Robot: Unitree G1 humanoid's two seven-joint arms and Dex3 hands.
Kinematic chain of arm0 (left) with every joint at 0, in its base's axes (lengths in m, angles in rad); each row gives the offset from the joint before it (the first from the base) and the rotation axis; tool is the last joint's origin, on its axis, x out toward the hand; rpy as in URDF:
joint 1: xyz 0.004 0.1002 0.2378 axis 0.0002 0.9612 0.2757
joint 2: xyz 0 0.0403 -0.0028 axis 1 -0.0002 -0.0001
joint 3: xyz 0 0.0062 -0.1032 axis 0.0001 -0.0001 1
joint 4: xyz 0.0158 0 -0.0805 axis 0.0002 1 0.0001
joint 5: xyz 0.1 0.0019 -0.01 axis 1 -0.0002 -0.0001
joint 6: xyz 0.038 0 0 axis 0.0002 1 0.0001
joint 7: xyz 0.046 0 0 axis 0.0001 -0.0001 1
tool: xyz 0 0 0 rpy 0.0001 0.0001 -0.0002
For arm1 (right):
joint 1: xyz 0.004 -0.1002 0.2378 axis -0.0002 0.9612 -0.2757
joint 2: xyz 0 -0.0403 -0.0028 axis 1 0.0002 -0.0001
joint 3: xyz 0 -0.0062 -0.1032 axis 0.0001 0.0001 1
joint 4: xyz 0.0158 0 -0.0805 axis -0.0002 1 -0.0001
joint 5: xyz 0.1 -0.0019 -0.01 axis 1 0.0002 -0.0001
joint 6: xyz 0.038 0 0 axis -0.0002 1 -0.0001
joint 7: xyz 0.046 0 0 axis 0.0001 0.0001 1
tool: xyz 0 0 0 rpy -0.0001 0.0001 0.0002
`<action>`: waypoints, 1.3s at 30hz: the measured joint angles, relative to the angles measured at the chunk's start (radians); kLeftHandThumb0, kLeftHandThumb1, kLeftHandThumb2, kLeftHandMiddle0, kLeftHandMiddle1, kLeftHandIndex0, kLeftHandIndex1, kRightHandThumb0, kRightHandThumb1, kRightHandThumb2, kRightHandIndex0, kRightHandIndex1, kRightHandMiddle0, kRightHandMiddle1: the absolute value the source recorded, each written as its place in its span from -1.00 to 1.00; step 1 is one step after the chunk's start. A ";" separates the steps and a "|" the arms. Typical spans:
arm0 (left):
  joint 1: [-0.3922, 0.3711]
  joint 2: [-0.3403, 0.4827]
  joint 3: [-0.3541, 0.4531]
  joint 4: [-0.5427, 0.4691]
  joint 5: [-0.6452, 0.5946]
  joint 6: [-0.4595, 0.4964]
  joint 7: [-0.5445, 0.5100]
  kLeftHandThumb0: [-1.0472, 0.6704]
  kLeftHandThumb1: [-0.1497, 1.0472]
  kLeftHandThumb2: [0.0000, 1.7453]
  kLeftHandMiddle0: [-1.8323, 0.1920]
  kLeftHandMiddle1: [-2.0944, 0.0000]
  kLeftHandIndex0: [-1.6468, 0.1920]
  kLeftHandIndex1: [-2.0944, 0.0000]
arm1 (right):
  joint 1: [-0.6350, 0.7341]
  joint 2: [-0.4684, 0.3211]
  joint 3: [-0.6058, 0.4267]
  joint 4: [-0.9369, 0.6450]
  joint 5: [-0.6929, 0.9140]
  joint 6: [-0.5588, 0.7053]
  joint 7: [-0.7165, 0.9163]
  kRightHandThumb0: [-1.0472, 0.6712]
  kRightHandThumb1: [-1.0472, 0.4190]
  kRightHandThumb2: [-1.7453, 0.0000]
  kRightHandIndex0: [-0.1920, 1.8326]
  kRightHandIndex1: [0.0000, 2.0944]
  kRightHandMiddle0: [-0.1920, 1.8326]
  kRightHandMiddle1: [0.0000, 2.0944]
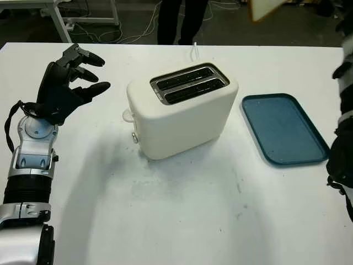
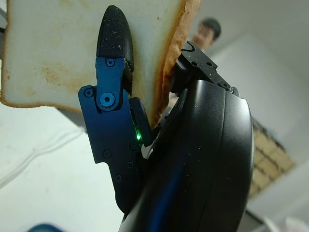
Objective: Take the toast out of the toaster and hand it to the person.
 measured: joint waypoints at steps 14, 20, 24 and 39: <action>0.000 0.000 -0.007 0.000 0.004 0.000 0.002 -0.88 0.79 -0.89 0.51 -0.34 0.52 -0.21 | 0.100 0.084 0.016 0.130 -0.045 0.093 -0.242 0.02 -0.83 0.30 0.06 0.67 -0.33 0.67; 0.000 0.000 -0.006 0.000 0.000 0.000 0.003 -0.87 0.79 -0.89 0.51 -0.33 0.52 -0.20 | 0.107 0.132 0.093 0.207 -0.144 0.093 -0.373 0.09 -0.83 0.30 -0.05 0.67 -0.38 0.67; 0.000 0.000 -0.006 0.004 0.000 -0.008 0.004 -0.88 0.79 -0.87 0.51 -0.32 0.53 -0.20 | 0.107 0.160 0.074 0.244 -0.130 0.102 -0.374 0.11 -0.83 0.28 -0.09 0.67 -0.41 0.67; 0.000 0.000 -0.002 0.003 -0.002 -0.007 0.014 -0.87 0.79 -0.89 0.51 -0.32 0.52 -0.19 | 0.107 0.200 0.097 0.275 -0.184 0.127 -0.446 0.03 -0.83 0.39 -0.14 0.67 -0.52 0.67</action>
